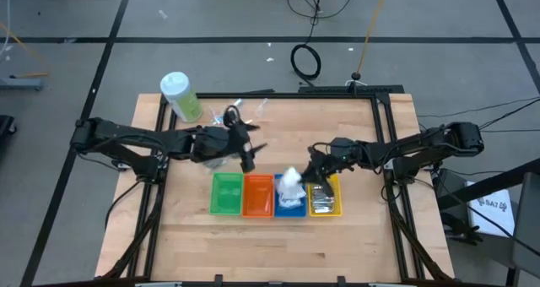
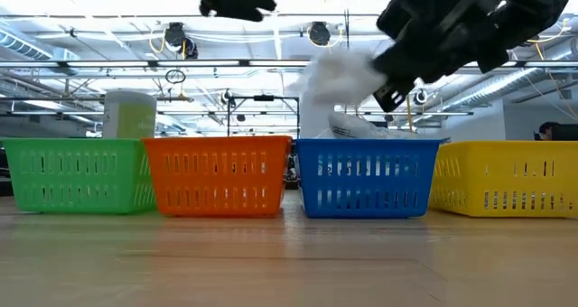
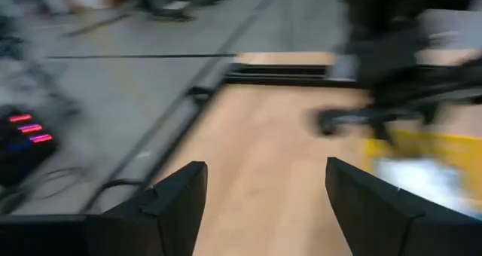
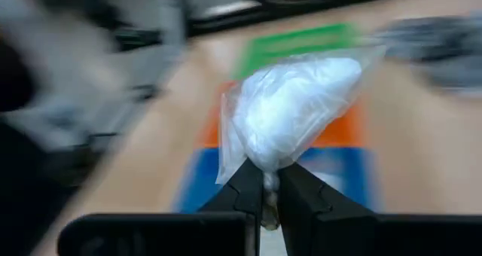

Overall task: Pick & Place Travel size toiletries
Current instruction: Put the cotton pack into the blue basket

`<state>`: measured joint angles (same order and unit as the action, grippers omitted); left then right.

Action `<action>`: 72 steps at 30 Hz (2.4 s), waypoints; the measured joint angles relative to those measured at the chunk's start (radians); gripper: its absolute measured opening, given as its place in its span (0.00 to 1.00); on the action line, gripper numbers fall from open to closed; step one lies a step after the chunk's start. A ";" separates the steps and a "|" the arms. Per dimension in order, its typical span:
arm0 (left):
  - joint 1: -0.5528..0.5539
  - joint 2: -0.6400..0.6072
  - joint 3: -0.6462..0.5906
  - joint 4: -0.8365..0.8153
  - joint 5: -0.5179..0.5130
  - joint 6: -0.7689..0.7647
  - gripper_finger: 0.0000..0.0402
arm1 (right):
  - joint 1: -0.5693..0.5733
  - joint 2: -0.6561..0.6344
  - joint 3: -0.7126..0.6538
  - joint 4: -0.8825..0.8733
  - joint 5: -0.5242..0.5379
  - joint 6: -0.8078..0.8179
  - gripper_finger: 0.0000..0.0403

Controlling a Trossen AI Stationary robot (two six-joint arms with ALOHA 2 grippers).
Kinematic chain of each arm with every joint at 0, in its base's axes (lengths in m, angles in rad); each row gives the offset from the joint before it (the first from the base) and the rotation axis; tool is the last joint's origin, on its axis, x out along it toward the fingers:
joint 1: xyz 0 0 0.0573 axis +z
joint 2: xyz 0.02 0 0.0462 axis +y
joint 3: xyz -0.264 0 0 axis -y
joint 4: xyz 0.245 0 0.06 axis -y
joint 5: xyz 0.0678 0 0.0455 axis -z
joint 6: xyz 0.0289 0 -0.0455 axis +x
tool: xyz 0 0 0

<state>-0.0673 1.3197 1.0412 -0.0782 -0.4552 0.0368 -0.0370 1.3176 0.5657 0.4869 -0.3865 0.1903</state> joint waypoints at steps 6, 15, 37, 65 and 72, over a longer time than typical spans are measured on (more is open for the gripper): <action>0.016 -0.021 -0.002 -0.091 -0.131 -0.046 0.68 | 0.054 -0.001 0.001 -0.030 -0.162 0.052 0.03; 0.058 -0.012 -0.010 -0.096 -0.130 -0.074 0.68 | 0.050 0.118 0.001 -0.071 -0.109 0.057 0.04; 0.080 -0.011 -0.016 -0.135 -0.128 -0.095 0.68 | 0.031 0.081 0.001 -0.009 -0.007 0.027 0.45; 0.080 -0.011 -0.016 -0.159 -0.126 -0.103 0.68 | 0.041 0.081 0.001 0.031 0.360 -0.131 0.49; 0.080 -0.011 -0.016 -0.160 -0.126 -0.106 0.68 | 0.042 0.081 0.001 0.112 0.363 -0.200 0.49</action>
<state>0.0128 1.3087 1.0248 -0.2384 -0.5816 -0.0696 0.0048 1.3991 0.5671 0.5991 -0.0236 -0.0093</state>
